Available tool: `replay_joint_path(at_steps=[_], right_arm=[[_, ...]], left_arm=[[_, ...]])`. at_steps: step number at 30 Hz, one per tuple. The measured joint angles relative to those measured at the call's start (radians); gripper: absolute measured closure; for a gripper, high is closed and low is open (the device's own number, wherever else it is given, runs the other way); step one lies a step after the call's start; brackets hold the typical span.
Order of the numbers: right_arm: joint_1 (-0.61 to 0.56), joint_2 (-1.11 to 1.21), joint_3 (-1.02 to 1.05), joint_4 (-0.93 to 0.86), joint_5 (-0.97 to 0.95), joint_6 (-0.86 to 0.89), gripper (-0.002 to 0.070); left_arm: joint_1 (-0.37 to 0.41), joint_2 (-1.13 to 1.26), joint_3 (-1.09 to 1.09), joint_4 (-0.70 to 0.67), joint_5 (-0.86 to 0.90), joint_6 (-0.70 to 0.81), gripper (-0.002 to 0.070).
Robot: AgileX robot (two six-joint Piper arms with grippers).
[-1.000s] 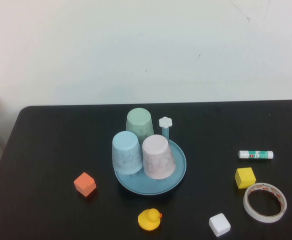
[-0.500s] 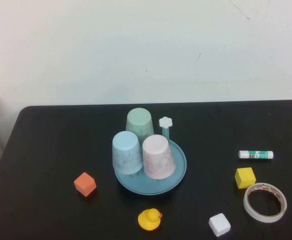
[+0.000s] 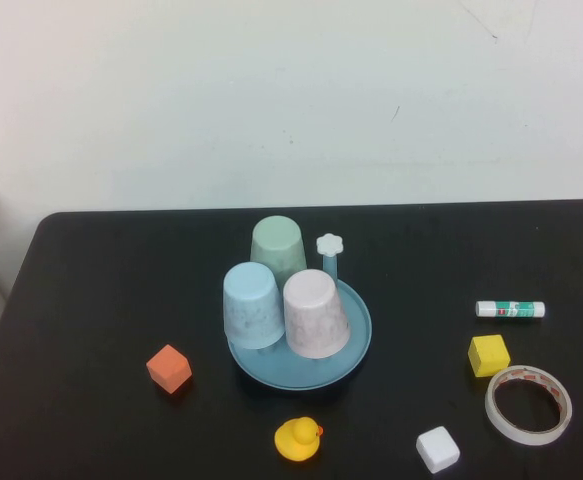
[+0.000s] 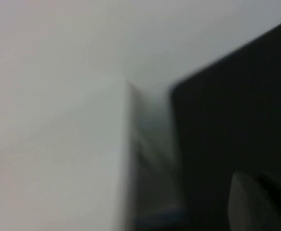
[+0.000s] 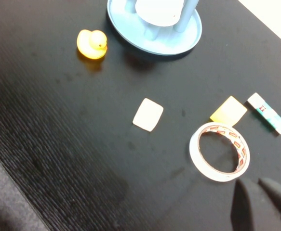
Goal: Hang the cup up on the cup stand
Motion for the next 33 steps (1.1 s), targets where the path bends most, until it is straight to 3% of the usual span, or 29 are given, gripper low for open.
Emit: replay_joint_path(at_steps=[4,8,17,25,33], right_arm=[[0.000,0.000,0.000,0.000,0.000,0.000,0.0675],[0.000,0.000,0.000,0.000,0.000,0.005,0.0675],[0.000,0.000,0.000,0.000,0.000,0.008,0.0675],[0.000,0.000,0.000,0.000,0.000,0.008,0.0675],[0.000,0.000,0.000,0.002,0.000,0.010,0.0675]], left_arm=[[0.000,0.000,0.000,0.095,0.065,-0.560,0.0675],[-0.006,0.000,0.000,0.157,0.067,-0.753,0.0675],[-0.015,0.000,0.000,0.166,0.115,-0.788,0.0676],[-0.083,-0.073,0.101,0.153,0.121,-0.672,0.0676],[-0.085,-0.244,0.280,0.146,0.033,-0.609,0.0676]])
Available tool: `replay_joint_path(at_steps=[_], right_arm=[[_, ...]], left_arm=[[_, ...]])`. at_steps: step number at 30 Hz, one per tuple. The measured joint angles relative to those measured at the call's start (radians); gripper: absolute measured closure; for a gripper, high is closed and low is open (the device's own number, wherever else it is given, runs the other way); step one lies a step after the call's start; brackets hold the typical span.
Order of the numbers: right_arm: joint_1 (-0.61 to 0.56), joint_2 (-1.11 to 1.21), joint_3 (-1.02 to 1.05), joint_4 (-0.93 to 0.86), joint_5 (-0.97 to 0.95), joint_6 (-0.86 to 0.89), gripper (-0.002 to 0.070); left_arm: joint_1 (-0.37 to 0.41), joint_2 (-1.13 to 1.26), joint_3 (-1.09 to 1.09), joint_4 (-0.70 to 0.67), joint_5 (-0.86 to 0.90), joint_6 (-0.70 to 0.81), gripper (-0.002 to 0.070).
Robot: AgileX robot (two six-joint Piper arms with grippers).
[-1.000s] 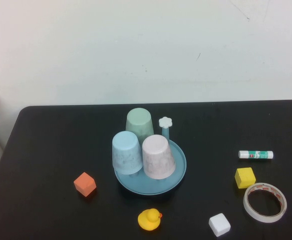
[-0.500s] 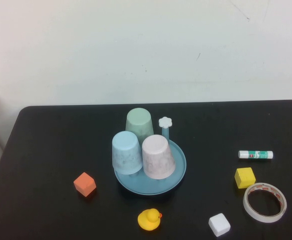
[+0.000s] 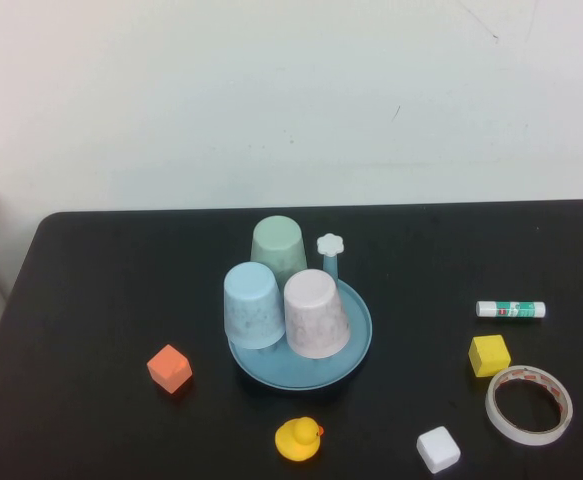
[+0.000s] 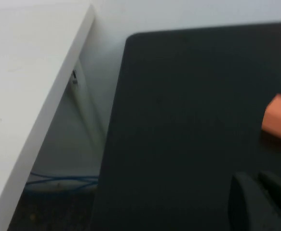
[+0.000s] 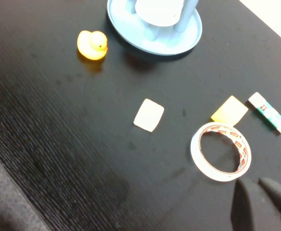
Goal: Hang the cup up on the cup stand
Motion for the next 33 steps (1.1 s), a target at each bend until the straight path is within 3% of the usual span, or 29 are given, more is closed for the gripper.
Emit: replay_joint_path(at_steps=[16,33], right_arm=[[0.000,0.000,0.000,0.000,0.000,0.000,0.0676],[0.000,0.000,0.000,0.000,0.000,0.000,0.0676]], left_arm=[[-0.006,-0.036,0.035,0.049,-0.045,0.031,0.0676],[-0.006,-0.054,0.036,-0.053,-0.045,0.028,0.0676]])
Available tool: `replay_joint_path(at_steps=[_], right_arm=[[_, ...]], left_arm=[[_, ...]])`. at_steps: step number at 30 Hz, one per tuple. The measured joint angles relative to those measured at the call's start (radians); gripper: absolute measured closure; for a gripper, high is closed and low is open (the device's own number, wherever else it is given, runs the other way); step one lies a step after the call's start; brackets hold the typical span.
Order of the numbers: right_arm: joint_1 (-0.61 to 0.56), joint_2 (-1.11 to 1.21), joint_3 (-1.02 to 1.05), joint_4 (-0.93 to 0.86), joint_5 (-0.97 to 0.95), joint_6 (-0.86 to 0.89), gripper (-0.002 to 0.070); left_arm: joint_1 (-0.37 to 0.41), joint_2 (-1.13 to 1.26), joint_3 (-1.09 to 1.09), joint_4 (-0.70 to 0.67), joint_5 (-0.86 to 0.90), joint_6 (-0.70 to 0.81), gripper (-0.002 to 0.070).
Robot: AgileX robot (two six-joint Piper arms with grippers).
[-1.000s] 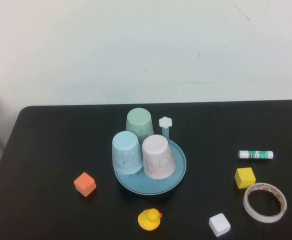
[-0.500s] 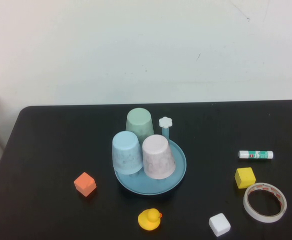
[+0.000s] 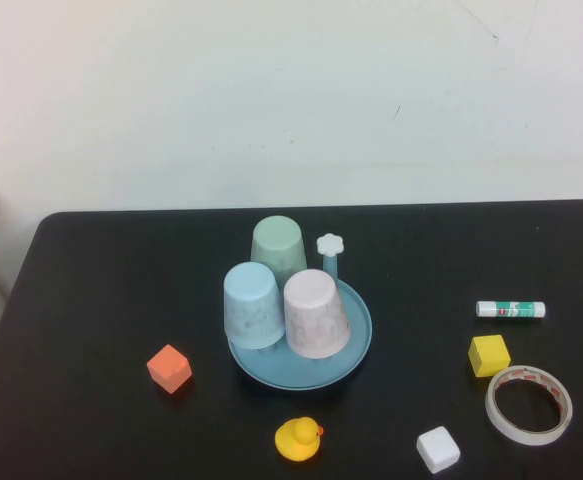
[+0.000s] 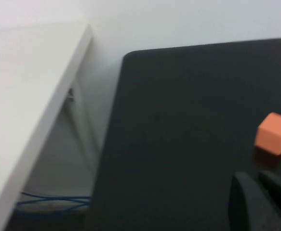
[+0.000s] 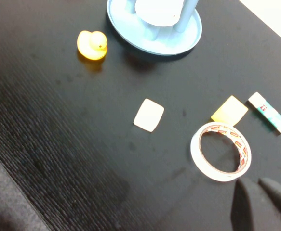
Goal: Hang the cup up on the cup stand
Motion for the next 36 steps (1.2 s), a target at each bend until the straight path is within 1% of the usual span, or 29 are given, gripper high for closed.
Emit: replay_joint_path(at_steps=[6,13,15,20,23,26,27,36], right_arm=[[0.000,0.000,0.000,0.000,0.000,0.000,0.0676],[0.000,0.000,0.000,0.000,0.000,0.000,0.0676],[0.000,0.000,0.000,0.000,0.000,0.000,0.0676],[0.000,0.000,0.000,0.000,0.000,0.000,0.0676],[0.000,0.000,0.000,0.000,0.000,0.000,0.0676],[0.000,0.000,0.000,0.000,0.000,0.000,0.0676],[0.000,0.000,0.000,0.000,0.000,0.000,0.0676],[0.000,0.000,0.000,0.000,0.000,0.000,0.0676]], left_arm=[[0.000,-0.001,0.000,-0.073,0.000,-0.002,0.0676],[0.000,-0.001,0.000,-0.068,0.000,0.001,0.0676],[0.000,-0.001,0.000,-0.063,0.000,0.033,0.0676],[0.000,-0.001,0.000,-0.059,0.000,0.194,0.0676],[0.000,-0.001,0.000,-0.059,0.000,0.236,0.0676],[0.000,-0.001,0.000,-0.059,0.000,0.220,0.0676],[0.000,-0.001,0.000,-0.055,0.000,0.179,0.0676],[0.000,-0.001,0.000,-0.026,0.000,0.009,0.0676]])
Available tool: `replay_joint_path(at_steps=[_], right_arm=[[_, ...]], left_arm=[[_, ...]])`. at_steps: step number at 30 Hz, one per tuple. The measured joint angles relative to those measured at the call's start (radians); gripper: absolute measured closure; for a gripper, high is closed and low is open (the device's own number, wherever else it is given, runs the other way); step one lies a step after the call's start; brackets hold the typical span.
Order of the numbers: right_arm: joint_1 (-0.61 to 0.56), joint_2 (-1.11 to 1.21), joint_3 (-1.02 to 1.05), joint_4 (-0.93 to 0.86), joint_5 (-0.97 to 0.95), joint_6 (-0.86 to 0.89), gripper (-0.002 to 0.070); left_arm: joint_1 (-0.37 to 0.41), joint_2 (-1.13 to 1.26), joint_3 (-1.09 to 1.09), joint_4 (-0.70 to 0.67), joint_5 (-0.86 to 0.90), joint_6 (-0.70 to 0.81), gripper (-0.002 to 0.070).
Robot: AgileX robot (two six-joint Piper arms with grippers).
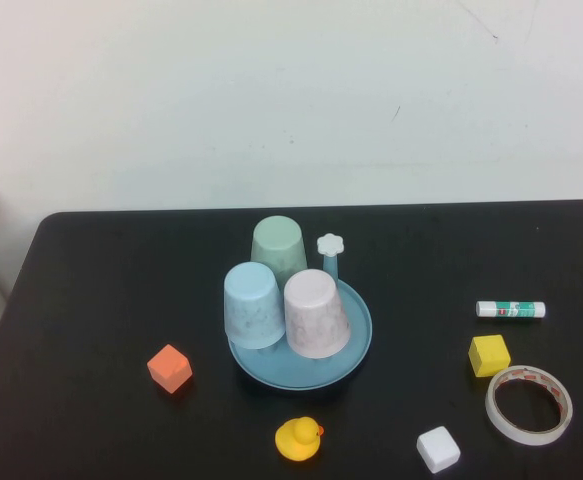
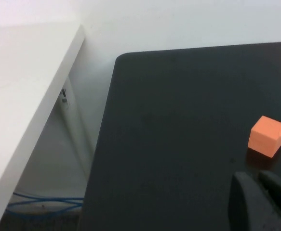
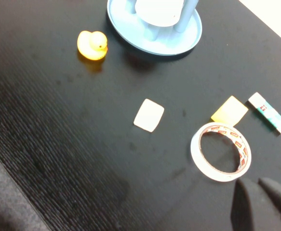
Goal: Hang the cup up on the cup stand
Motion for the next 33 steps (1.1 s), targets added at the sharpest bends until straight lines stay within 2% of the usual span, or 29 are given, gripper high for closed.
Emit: replay_joint_path(at_steps=[15,21,33], right_arm=[[0.000,0.000,0.000,0.000,0.000,0.000,0.0676],[0.000,0.000,0.000,0.000,0.000,0.000,0.0676],[0.000,0.000,0.000,0.000,0.000,0.000,0.0676]], left_arm=[[-0.002,0.000,0.000,0.085,0.000,-0.088,0.0676],[-0.046,0.000,0.000,0.133,0.000,-0.143,0.0676],[-0.050,0.000,0.000,0.163,0.000,-0.193,0.0676]])
